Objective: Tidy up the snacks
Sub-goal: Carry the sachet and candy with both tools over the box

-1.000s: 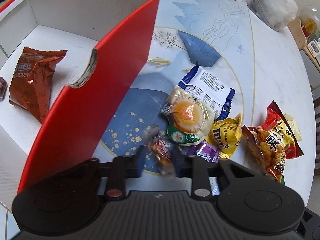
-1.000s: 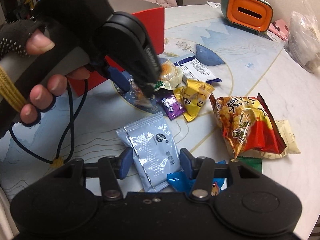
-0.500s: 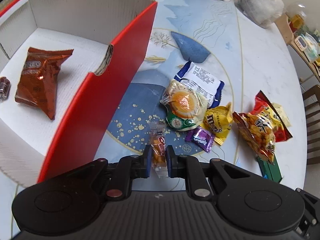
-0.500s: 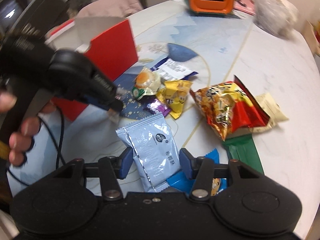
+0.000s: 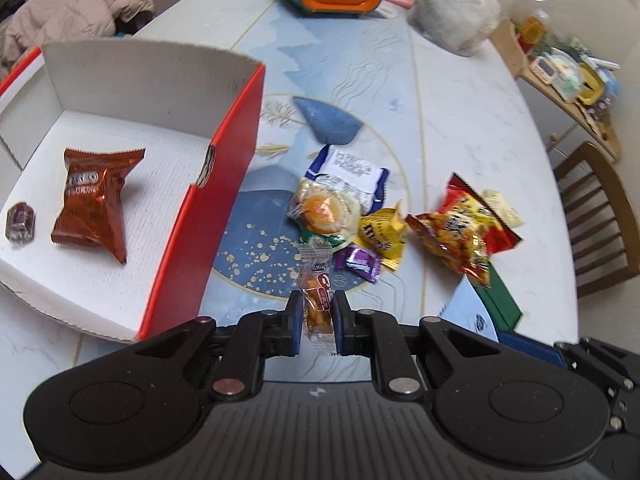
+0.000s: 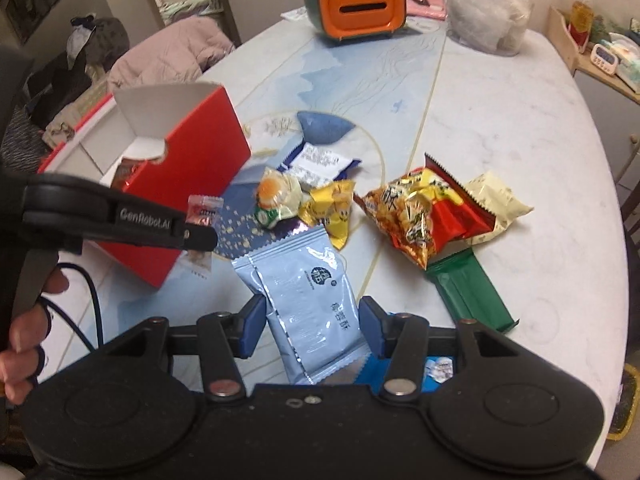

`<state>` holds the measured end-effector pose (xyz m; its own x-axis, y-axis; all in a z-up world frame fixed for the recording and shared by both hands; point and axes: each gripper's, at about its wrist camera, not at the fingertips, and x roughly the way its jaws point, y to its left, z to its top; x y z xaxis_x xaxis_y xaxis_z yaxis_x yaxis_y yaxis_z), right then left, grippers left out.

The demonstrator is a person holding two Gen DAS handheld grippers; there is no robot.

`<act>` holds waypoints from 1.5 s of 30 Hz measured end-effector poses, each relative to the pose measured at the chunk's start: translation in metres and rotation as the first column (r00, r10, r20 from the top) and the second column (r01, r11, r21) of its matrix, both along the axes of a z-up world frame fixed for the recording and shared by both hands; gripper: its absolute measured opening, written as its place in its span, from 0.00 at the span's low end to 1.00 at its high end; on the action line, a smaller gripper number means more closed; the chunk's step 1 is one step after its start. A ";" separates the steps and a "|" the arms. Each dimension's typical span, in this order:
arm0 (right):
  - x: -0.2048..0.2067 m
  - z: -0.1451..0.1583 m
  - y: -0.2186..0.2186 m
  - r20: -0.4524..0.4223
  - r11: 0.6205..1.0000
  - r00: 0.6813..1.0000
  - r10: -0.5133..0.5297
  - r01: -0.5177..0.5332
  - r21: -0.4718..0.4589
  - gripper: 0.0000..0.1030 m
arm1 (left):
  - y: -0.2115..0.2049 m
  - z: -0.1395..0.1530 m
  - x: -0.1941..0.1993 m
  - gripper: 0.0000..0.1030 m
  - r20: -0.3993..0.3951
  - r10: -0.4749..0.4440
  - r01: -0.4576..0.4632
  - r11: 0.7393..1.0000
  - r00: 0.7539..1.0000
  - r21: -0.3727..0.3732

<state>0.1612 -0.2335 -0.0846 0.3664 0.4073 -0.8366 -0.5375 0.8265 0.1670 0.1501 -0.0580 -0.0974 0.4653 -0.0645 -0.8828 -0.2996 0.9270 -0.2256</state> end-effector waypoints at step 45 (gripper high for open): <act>-0.026 0.056 0.235 0.141 0.999 0.990 0.012 -0.005 -0.049 0.48 | 0.250 0.062 -0.063 0.15 0.077 0.008 -0.014 0.997 0.997 0.078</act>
<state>0.1352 0.0019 -0.0285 0.4786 0.3710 -0.7958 -0.5597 0.8272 0.0491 0.0874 0.1924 -0.0354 0.5318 0.0094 -0.8468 -0.2950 0.9394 -0.1749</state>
